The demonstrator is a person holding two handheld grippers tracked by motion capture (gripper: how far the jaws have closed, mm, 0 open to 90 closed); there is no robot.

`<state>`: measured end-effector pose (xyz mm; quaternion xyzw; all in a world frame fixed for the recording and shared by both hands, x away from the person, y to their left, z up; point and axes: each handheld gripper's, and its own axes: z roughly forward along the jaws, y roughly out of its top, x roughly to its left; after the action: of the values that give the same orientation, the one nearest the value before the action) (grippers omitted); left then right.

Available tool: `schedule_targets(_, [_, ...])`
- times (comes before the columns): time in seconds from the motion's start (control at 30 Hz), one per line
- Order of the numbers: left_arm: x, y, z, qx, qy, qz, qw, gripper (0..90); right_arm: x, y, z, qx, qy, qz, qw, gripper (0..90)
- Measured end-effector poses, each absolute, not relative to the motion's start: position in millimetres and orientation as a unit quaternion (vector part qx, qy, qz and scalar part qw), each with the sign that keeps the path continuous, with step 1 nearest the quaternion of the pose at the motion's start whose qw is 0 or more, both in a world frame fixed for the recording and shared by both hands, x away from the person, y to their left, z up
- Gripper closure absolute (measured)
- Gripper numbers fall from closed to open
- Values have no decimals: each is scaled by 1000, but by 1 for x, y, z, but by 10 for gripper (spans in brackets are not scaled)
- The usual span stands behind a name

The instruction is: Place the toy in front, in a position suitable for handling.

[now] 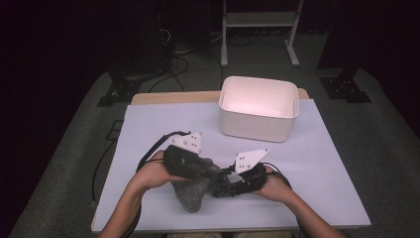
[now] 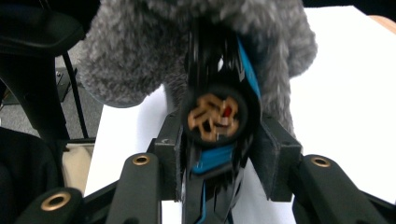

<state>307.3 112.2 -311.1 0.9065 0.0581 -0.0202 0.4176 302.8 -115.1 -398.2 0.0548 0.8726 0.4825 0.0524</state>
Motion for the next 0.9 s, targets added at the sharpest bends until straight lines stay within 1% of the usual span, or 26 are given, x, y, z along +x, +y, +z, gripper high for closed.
schedule_targets(0.17, [307, 112, -312, 906, 59, -22, 418, 794, 303, -114, -401, 57, 873, 481, 47, 550])
schedule_targets(0.23, [307, 110, -312, 905, 55, -24, 420, 794, 303, -112, -401, 55, 875, 479, 53, 534])
schedule_targets(0.4, [307, 106, -311, 907, 51, -25, 417, 794, 302, -111, -401, 52, 876, 477, 54, 563])
schedule_targets(0.53, [307, 110, -310, 906, 55, -20, 420, 791, 301, -111, -401, 47, 876, 476, 59, 564])
schedule_targets(0.7, [307, 119, -312, 912, 70, -7, 404, 785, 302, -115, -401, 51, 875, 479, 53, 563])
schedule_targets(0.8, [309, 120, -317, 911, 74, -14, 405, 785, 304, -118, -402, 63, 872, 483, 47, 561])
schedule_targets(0.9, [309, 119, -316, 911, 73, -10, 406, 785, 305, -117, -404, 68, 870, 487, 45, 557])
